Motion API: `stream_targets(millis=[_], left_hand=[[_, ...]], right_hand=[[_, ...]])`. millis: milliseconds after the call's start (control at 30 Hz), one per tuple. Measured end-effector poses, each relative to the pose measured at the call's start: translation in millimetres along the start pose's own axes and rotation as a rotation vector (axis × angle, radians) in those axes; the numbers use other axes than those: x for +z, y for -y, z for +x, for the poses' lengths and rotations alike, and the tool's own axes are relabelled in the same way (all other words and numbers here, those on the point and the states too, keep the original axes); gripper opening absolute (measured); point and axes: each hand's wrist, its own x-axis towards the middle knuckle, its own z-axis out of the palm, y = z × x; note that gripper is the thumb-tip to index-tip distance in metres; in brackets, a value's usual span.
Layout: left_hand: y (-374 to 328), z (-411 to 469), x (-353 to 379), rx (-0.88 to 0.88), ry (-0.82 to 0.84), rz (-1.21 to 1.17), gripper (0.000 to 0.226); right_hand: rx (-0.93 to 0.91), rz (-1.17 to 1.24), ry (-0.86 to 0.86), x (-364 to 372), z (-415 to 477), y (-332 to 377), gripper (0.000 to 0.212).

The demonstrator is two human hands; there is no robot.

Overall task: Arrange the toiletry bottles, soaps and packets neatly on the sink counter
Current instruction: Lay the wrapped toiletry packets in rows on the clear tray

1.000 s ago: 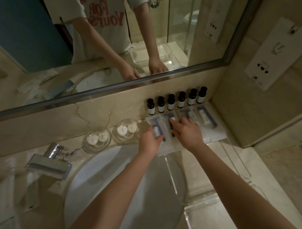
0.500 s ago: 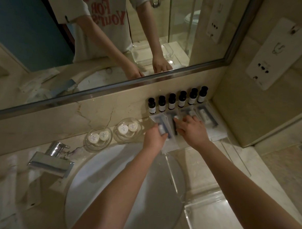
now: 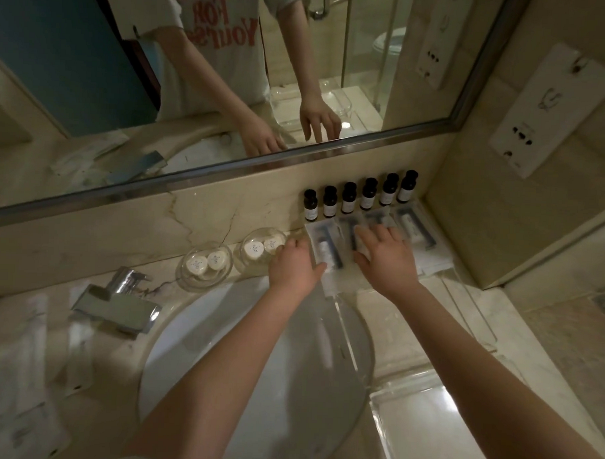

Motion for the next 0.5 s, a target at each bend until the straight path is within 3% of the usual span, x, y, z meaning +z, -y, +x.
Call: stream_targets(millis=[167, 500], left_hand=[[37, -45, -20, 0.057, -0.032, 0.118, 0.061], [155, -172, -30, -0.104, -0.029, 0.126, 0.060]], right_hand=[[-0.064, -0.012, -0.021, -8, -37, 37, 0.048], [-0.226, 0.061, 0.102, 13, -130, 159, 0.048]])
